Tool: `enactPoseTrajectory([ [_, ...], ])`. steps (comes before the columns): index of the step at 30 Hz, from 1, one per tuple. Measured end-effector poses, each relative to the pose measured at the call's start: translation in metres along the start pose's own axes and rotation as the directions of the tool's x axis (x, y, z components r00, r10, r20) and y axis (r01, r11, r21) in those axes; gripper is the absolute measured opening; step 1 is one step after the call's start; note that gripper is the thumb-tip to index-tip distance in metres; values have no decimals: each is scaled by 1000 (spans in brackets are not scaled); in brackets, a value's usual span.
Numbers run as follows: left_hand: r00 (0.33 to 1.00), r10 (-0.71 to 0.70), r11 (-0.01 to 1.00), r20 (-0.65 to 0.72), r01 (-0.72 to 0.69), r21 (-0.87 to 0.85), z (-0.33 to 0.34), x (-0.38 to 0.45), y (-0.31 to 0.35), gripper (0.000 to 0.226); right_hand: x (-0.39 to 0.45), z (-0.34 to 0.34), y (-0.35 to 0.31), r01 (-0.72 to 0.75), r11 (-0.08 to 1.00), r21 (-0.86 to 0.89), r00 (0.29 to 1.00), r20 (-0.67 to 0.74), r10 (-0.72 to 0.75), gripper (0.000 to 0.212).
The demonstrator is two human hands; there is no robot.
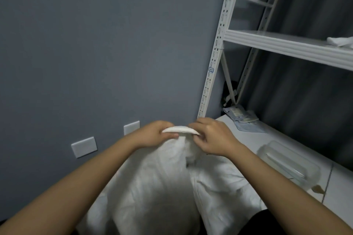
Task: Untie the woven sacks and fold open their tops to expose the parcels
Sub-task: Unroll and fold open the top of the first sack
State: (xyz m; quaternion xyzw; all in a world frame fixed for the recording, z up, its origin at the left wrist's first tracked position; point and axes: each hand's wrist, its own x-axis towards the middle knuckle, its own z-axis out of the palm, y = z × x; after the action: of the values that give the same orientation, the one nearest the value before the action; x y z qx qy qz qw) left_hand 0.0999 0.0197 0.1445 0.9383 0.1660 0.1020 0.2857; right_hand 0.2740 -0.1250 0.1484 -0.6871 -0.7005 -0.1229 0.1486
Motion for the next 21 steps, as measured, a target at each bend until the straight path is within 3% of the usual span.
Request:
enactPoseTrajectory([
  [2, 994, 100, 940, -36, -83, 332, 3, 0, 2, 23, 0, -3, -5, -6, 963, 268, 998, 62, -12, 33],
  [4, 995, 97, 891, -32, -72, 448, 2, 2, 2, 38, -1, 3, -8, 21, 936, 351, 997, 66, -47, 18],
  [6, 998, -24, 967, 59, 8, 254, 0, 1, 3, 46, 0, 8, -5, 93, 992, 83, 994, -63, -88, 22],
  [8, 983, -100, 994, 152, 105, -23, -2, 1, 2, 38, -1, 14, 3, 181, 966, -183, 960, -182, -214, 21],
  [10, 996, -49, 998, 81, 45, 54, -1, -2, 1, 34, 0, 14, -1, 127, 992, 11, 986, -107, -125, 23],
  [12, 996, 79, 886, -35, -54, 460, 4, -6, 3, 32, 0, 8, -7, -43, 933, 357, 997, 75, 18, 33],
  [13, 987, 143, 827, -79, -75, 558, 8, -7, 2, 33, 0, 10, -10, -82, 901, 426, 989, 148, 20, 30],
  [14, 985, 155, 816, -75, -85, 572, 9, -8, 2, 36, 0, 11, -9, -37, 935, 351, 989, 147, -16, 24],
  [15, 994, 96, 876, -46, -62, 479, 10, -9, 1, 40, 0, 13, -11, 43, 980, 192, 995, 80, -59, 18],
  [17, 998, -21, 996, 62, 16, 82, 8, -12, -3, 38, -7, 21, -6, 161, 981, -109, 984, -64, -169, 20],
  [18, 998, -14, 1000, 68, 15, -11, 9, -12, -6, 32, -9, 23, -8, 152, 983, -104, 982, -99, -162, 26],
  [19, 999, 21, 999, 46, -23, 44, 11, -12, -10, 28, -8, 21, -13, 97, 995, -10, 992, -79, -97, 33],
  [21, 994, 113, 932, -2, -105, 346, 16, -14, -10, 41, -10, 19, -22, -49, 952, 301, 997, 68, 30, 39],
])
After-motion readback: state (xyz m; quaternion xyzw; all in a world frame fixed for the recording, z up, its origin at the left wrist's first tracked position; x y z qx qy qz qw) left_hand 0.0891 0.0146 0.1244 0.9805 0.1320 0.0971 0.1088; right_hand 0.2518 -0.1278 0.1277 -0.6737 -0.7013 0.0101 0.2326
